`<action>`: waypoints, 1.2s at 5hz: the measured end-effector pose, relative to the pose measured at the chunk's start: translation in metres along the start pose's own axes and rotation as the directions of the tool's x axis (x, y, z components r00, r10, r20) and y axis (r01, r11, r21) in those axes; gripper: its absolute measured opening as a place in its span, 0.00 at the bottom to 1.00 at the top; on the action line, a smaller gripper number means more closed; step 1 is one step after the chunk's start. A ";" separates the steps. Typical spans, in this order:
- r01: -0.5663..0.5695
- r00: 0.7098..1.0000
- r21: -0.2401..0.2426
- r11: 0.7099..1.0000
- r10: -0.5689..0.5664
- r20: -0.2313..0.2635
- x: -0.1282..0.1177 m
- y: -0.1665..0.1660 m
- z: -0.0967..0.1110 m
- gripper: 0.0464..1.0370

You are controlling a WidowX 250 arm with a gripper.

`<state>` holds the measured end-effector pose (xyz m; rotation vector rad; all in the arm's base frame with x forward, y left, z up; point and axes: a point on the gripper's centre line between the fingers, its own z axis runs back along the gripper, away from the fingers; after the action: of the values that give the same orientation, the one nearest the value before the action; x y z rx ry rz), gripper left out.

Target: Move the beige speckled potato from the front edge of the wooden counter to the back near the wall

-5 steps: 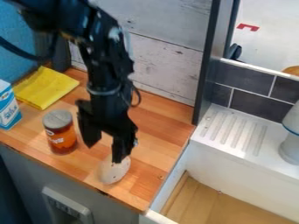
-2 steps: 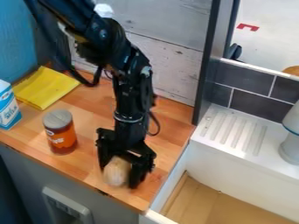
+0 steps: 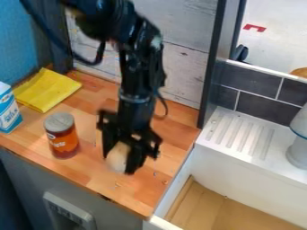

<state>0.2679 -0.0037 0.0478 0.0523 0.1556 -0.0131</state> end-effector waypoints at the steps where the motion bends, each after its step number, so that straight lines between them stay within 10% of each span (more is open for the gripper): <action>1: 0.020 0.998 0.000 1.000 -0.020 0.053 0.021 0.001 0.034 0.59; 2: 0.039 0.990 -0.026 0.999 -0.035 0.138 0.052 0.007 0.052 0.59; 6: -0.045 0.999 -0.038 0.998 0.045 0.015 0.122 0.038 -0.007 0.59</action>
<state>0.3879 0.0334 0.0235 0.0184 0.1392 0.0345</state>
